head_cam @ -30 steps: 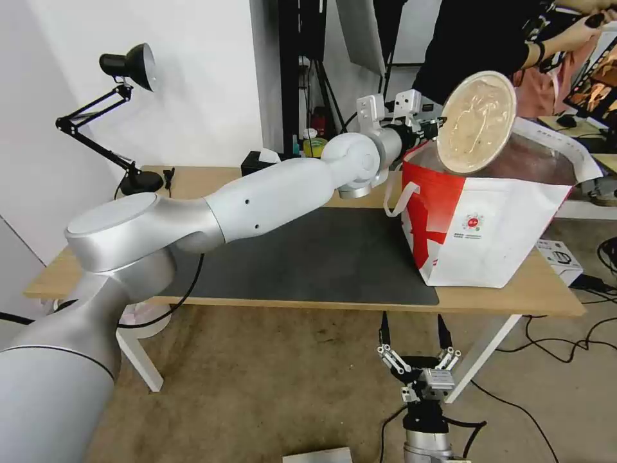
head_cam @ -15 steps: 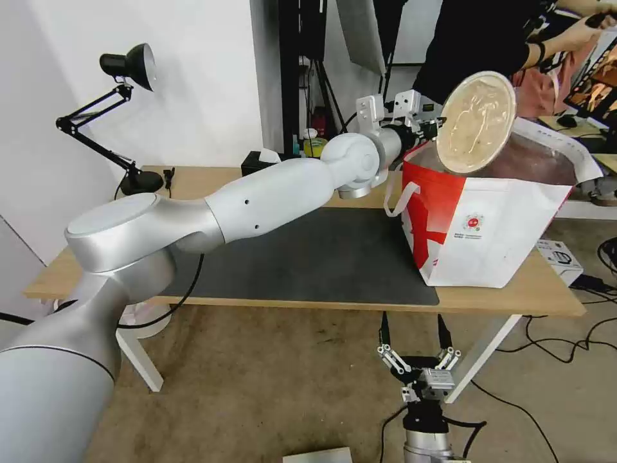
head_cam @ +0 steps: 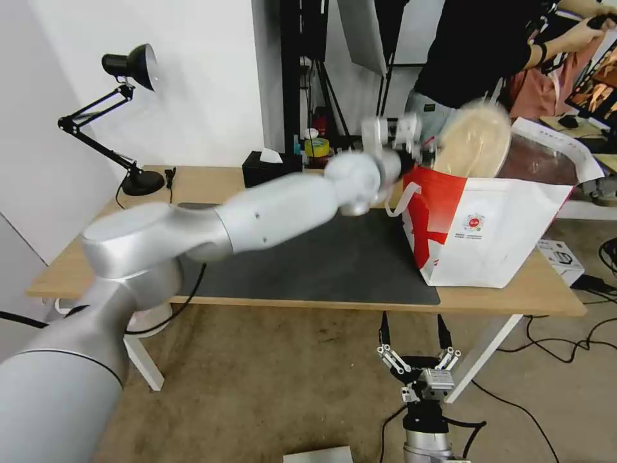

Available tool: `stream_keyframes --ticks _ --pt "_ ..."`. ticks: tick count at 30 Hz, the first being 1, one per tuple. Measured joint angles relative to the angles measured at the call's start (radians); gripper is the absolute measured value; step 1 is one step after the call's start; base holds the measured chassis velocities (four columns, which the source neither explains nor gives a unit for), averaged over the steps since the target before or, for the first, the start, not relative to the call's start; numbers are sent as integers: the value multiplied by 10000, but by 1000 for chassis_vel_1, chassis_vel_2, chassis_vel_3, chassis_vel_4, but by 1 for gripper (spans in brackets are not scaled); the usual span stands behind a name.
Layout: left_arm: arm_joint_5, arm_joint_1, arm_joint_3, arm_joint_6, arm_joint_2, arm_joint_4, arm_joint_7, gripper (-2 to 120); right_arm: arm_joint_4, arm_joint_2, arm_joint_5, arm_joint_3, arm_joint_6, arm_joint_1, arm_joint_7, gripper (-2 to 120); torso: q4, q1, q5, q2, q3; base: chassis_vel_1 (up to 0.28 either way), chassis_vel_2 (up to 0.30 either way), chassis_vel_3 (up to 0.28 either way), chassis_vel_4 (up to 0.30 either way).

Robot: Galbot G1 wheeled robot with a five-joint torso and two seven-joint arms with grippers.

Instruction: Pick up the trash from the table and place it into the takeout bag.

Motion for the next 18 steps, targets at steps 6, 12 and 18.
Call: stream_keyframes --ticks 6,12,18 --pt "4 -26 27 12 10 -40 23 0 0 0 0 -2 0 4 0 100 2 -2 0 1 -1 0 0 0 0" --pt "4 -104 54 11 -28 -45 32 0 0 0 0 -2 0 4 0 100 1 -3 0 2 -1 0 0 0 0" --pt "53 -164 64 -1 -5 -121 4 0 0 0 0 -2 0 4 0 100 0 -3 0 1 -1 0 0 0 0"
